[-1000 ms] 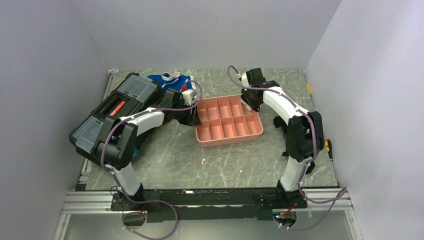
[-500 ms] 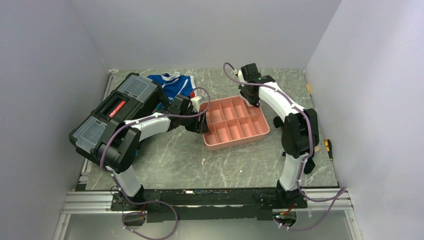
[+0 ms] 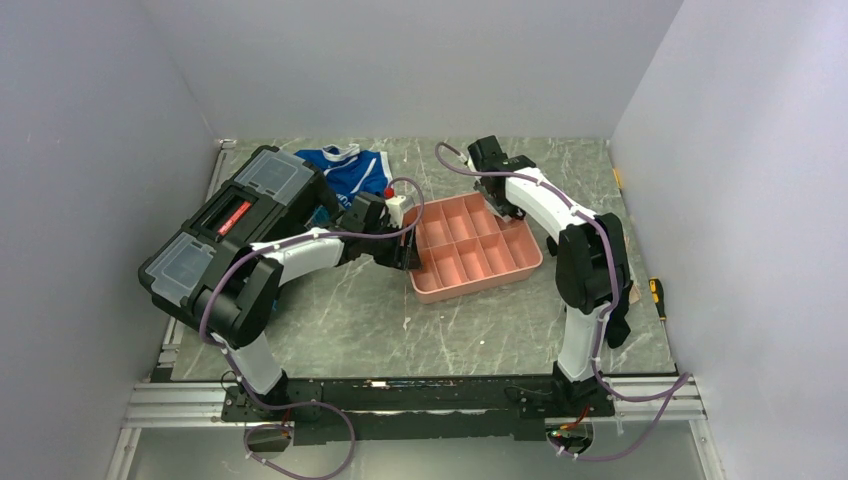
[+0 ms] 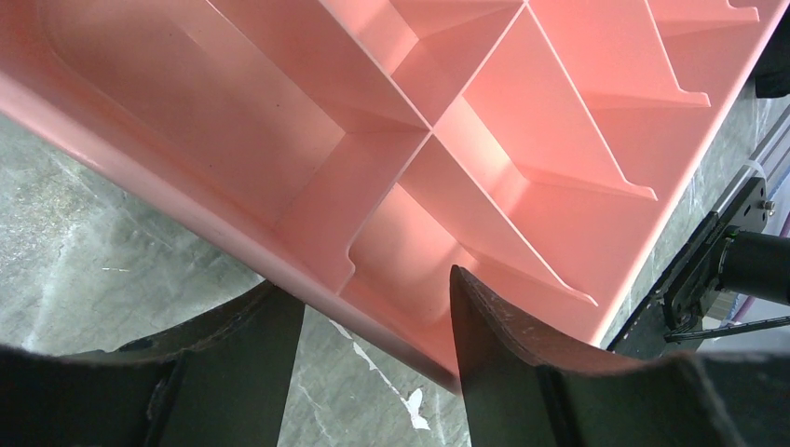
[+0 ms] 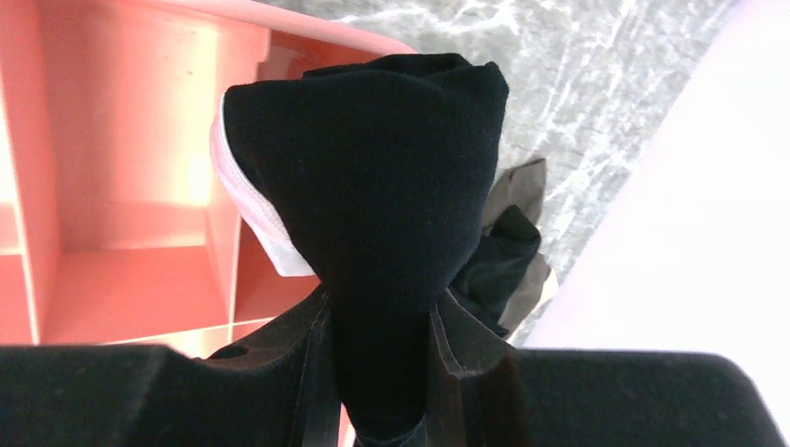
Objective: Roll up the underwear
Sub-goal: Place the underwear in the storage box.
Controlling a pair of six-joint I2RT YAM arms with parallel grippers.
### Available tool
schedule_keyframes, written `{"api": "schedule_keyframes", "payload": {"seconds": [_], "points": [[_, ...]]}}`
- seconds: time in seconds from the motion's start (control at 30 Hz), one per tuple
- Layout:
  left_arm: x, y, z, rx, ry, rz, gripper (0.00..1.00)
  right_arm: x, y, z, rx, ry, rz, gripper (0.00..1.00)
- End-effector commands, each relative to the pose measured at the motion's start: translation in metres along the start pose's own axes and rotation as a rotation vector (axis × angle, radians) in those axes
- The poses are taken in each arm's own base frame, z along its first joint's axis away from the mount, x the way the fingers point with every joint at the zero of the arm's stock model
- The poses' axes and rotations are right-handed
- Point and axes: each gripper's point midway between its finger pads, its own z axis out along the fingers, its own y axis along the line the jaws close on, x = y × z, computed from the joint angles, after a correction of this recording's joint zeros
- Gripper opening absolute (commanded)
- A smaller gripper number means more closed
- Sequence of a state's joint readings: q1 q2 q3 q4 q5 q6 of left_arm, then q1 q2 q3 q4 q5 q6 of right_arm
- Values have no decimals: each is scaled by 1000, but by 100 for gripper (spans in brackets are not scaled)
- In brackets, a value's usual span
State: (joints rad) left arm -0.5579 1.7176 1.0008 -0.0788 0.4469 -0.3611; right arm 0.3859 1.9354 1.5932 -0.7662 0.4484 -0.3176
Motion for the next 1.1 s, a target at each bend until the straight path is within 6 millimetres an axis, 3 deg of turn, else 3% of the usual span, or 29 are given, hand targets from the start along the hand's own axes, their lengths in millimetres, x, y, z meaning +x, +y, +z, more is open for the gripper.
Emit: {"api": "schedule_keyframes", "payload": {"seconds": [0.0,0.4,0.67,0.9,1.07], "points": [[-13,-13,-2,38,-35,18,62,1,-37,-24,141,-18,2,0],[-7,-11,3,45,-7,9,62,6,-34,-13,154,33,-23,0],[-8,-12,5,51,1,9,61,10,-6,5,112,75,-74,0],[-6,-12,7,56,13,3,61,5,18,7,89,84,-134,0],[-6,-12,8,59,17,4,61,0,25,5,68,76,-140,0]]}}
